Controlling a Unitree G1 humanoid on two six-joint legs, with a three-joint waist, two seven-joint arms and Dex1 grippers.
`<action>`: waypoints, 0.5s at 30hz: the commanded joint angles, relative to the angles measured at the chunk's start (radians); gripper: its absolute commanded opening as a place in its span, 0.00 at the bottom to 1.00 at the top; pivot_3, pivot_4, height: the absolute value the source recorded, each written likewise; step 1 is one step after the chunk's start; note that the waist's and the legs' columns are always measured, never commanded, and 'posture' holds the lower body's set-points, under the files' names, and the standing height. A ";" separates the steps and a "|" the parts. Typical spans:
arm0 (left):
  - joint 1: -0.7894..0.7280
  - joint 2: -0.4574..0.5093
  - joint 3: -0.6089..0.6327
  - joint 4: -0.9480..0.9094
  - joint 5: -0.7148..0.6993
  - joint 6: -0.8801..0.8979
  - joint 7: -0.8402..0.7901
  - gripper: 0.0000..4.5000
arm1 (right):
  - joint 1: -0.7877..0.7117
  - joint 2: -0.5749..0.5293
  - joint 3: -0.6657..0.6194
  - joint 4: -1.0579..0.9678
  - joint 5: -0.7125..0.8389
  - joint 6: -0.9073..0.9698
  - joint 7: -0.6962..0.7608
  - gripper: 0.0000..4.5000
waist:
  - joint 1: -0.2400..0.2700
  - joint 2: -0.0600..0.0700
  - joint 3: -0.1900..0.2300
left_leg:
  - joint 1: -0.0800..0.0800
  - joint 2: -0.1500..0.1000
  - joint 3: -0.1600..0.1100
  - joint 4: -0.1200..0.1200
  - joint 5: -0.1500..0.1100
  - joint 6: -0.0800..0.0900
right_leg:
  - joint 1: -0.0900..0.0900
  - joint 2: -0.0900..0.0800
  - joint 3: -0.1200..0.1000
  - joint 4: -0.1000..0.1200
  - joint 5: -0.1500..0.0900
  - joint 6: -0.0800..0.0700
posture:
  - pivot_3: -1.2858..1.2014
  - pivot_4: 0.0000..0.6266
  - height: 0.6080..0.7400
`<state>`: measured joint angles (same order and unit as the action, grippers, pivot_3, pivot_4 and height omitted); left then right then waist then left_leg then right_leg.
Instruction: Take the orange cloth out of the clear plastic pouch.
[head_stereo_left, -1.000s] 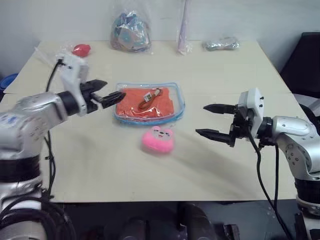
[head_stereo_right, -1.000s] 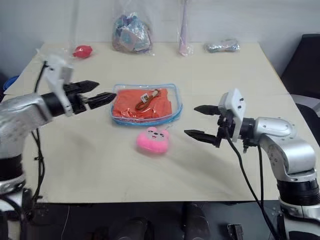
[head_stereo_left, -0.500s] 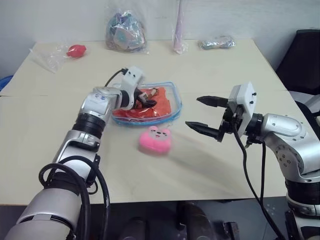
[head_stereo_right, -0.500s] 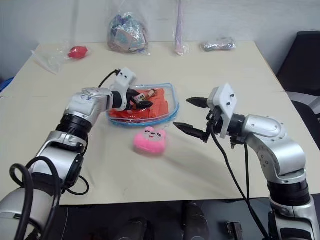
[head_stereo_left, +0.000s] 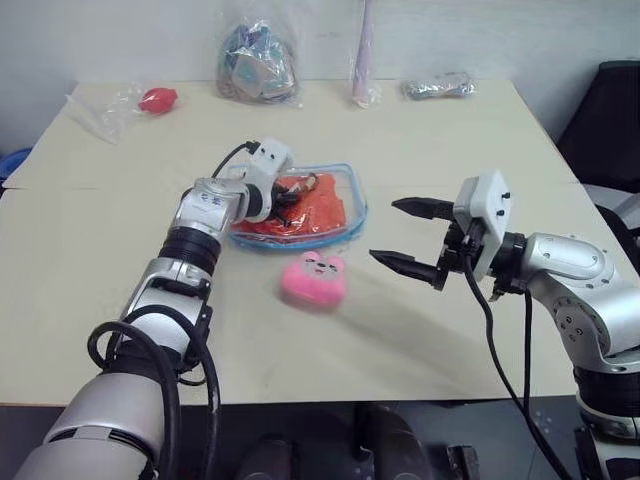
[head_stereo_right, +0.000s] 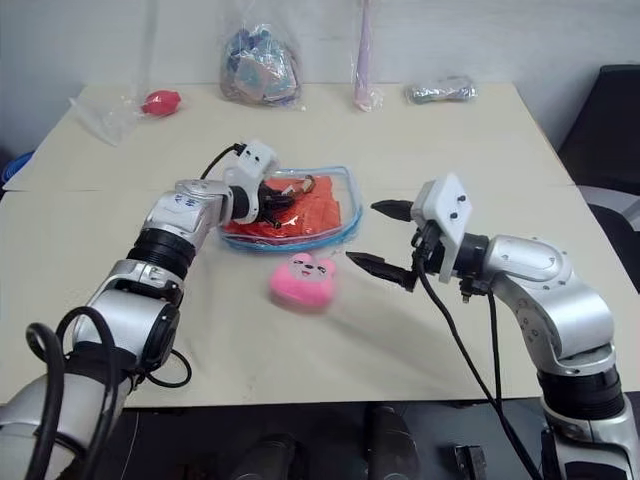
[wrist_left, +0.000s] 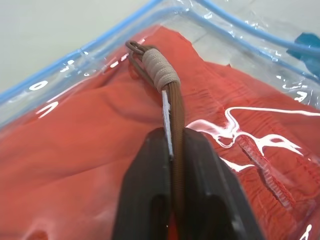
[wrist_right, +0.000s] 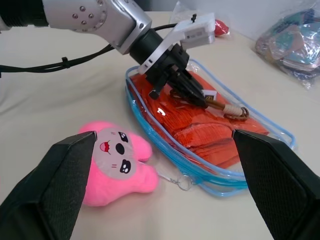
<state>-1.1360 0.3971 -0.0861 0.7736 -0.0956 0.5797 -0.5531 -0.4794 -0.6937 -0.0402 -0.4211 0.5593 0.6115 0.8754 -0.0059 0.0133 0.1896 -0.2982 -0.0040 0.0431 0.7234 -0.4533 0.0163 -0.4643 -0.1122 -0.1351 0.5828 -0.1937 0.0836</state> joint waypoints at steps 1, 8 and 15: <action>0.076 0.106 0.133 -0.251 -0.038 0.129 0.056 0.01 | -0.039 -0.016 0.009 -0.015 0.035 -0.013 0.062 1.00 | -0.008 0.000 0.000 | 0.000 0.000 0.000 0.000 0.000 0.000 | 0.000 0.000 0.000 0.000 0.000 0.000 | 0.52 0.24 1.00; 0.422 0.347 0.470 -0.679 -0.081 0.369 0.143 0.01 | -0.126 0.004 0.053 0.068 0.048 -0.014 0.148 1.00 | -0.022 0.000 0.000 | 0.000 0.002 -0.004 -0.001 0.000 -0.001 | -0.001 0.000 0.000 0.000 0.000 -0.001 | 0.52 0.24 1.00; 0.830 0.422 0.708 -0.782 -0.056 0.297 0.157 0.01 | -0.178 0.023 0.114 0.128 0.044 -0.038 0.264 1.00 | 0.001 0.000 0.000 | -0.001 0.000 -0.007 0.000 0.000 -0.001 | 0.000 -0.002 -0.001 0.000 0.000 -0.001 | 0.52 0.24 1.00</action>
<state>-0.3290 0.8071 0.5774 0.0413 -0.1555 0.9164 -0.4041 -0.6341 -0.6714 0.0794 -0.2849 0.5876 0.5981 1.1122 -0.0045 0.0132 0.1896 -0.2994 -0.0036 0.0367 0.7239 -0.4536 0.0150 -0.4643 -0.1142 -0.1359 0.5818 -0.1940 0.0831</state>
